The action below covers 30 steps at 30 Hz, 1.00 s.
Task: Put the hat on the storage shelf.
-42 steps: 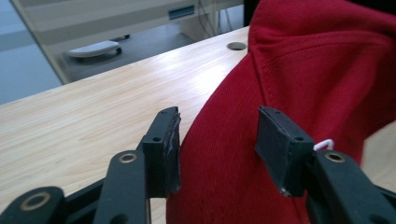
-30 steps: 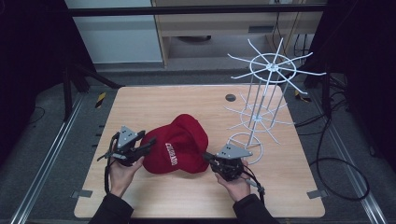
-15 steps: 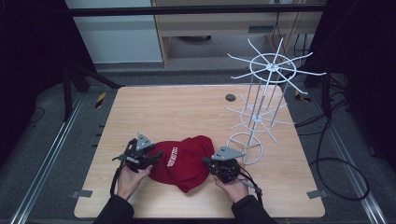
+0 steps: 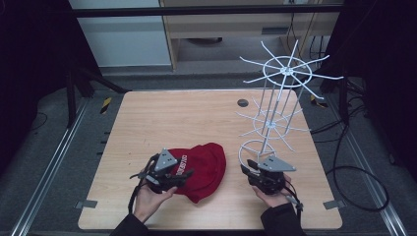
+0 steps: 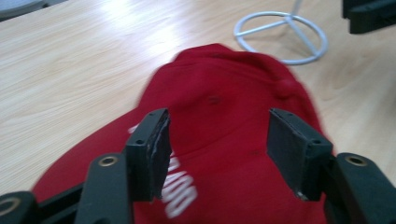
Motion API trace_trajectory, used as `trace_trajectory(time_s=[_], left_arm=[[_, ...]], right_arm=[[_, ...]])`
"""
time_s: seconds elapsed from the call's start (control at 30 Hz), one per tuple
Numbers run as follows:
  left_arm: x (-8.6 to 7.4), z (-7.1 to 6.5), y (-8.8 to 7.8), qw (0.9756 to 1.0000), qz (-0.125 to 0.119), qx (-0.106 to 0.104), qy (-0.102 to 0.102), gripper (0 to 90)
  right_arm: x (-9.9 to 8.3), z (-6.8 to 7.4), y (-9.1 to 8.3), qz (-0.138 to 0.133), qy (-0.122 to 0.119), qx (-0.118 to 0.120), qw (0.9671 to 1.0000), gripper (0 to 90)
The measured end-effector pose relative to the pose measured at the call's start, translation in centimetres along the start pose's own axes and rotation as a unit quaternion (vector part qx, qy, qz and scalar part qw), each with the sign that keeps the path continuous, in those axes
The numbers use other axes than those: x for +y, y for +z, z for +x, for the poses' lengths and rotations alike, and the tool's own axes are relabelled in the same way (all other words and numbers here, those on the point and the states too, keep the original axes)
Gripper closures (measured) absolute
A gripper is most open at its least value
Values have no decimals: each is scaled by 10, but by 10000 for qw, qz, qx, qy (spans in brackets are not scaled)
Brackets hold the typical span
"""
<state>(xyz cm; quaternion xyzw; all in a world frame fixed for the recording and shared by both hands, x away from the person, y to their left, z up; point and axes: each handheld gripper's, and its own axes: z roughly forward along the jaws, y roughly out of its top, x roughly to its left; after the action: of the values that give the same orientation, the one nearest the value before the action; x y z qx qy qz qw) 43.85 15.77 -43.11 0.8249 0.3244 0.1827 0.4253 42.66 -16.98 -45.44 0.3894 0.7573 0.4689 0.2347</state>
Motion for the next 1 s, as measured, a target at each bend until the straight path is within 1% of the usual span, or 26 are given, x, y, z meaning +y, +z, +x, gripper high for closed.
trace_trajectory(time_s=[0.03,0.07,0.13,0.2,0.3,0.33,0.37,0.47,0.53,0.57,0.6,0.63,0.67,0.7,0.73,0.77,0.8,0.83,0.87,0.9,0.93,0.97,1.0], left_arm=[[2,-6,3,10000,34,-34,46,369],[3,-14,8,9999,85,-79,111,362],[4,-22,15,9996,173,-99,191,346],[5,-28,22,9994,249,-120,215,339],[7,-37,31,9990,339,-172,237,326],[7,-37,31,9990,339,-172,237,324],[7,-41,35,9987,380,-200,262,318],[8,-50,44,9979,502,-171,364,308],[8,-58,52,9969,625,-138,449,298],[8,-58,52,9969,625,-138,449,292],[8,-60,55,9965,688,-134,449,292],[7,-62,58,9961,745,-120,463,289],[6,-65,62,9951,840,-61,516,277],[6,-65,62,9951,840,-61,516,272],[5,-67,66,9940,939,5,560,263],[5,-67,66,9940,939,5,560,261],[3,-69,69,9930,1011,45,617,263],[3,-69,69,9930,1011,45,617,266],[0,-71,72,9924,1056,110,630,285],[-1,-71,73,9913,1102,195,689,319],[-3,-72,74,9898,1131,327,801,354],[-3,-72,74,9898,1131,327,801,380],[-4,-71,74,9902,1116,347,762,380]], right_arm=[[-6,-9,-10,-30,111,-133,9998,615],[-7,-12,-13,-38,169,-175,9997,605],[-13,-19,-19,-6,251,-271,9993,588],[-18,-25,-25,21,338,-328,9989,579],[-24,-30,-30,107,332,-423,9985,558],[-24,-30,-30,107,332,-423,9985,558],[-28,-32,-32,152,330,-463,9983,546],[-30,-35,-35,181,341,-491,9981,540],[-34,-37,-39,206,407,-505,9977,530],[-34,-37,-39,206,407,-505,9977,530],[-35,-39,-40,208,389,-523,9977,529],[-37,-40,-42,218,409,-533,9975,529],[-38,-42,-43,236,434,-542,9973,525],[-38,-42,-43,236,434,-542,9973,525],[-40,-43,-43,271,436,-544,9972,519],[-40,-43,-43,271,436,-544,9972,519],[-41,-43,-42,305,452,-534,9971,511],[-41,-43,-42,305,452,-534,9971,511],[-41,-43,-40,360,448,-532,9969,503],[-41,-42,-40,384,445,-535,9968,502],[-42,-42,-38,395,401,-537,9970,501],[-42,-42,-38,395,401,-537,9970,501],[-41,-42,-38,414,390,-514,9971,501]])
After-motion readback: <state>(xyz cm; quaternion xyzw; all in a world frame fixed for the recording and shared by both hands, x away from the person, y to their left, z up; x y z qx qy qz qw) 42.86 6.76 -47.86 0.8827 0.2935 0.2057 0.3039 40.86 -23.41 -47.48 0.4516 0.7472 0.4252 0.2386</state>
